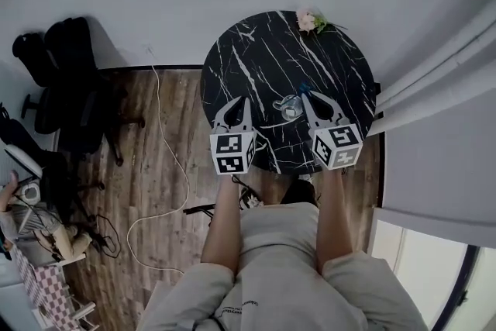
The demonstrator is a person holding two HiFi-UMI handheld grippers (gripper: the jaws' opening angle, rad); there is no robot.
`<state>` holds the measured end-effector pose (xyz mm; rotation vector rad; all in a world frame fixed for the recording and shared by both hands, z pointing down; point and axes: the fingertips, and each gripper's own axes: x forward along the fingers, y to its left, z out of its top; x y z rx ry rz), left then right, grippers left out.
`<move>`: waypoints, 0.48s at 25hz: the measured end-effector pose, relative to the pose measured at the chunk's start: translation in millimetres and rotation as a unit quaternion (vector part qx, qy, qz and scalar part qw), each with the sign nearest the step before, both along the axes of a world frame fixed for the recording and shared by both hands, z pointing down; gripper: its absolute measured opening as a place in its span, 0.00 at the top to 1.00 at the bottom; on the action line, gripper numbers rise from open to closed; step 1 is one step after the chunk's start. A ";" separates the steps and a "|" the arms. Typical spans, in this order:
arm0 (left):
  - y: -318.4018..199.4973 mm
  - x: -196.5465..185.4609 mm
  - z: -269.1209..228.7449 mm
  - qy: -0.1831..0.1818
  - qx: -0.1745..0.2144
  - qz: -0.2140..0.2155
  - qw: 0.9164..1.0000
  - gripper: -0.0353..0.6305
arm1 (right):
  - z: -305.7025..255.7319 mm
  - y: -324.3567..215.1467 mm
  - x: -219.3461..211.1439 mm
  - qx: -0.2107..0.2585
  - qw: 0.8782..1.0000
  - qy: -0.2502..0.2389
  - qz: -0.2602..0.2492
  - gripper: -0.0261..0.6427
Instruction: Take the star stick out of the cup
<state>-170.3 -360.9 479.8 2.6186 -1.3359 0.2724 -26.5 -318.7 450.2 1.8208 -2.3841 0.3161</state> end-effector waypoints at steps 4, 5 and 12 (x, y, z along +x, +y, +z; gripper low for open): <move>6.5 -21.7 -3.2 0.000 0.003 -0.017 1.000 0.91 | 12.5 4.5 -28.6 -0.012 1.000 -0.008 -0.020 0.89; 7.4 -26.3 -3.0 -0.006 0.004 -0.019 1.000 0.91 | 15.1 4.3 -35.4 -0.014 0.999 -0.009 -0.027 0.89; 11.0 -58.3 6.0 -0.013 -0.002 -0.042 0.999 0.91 | 30.8 4.5 -73.2 -0.025 0.998 -0.018 -0.062 0.89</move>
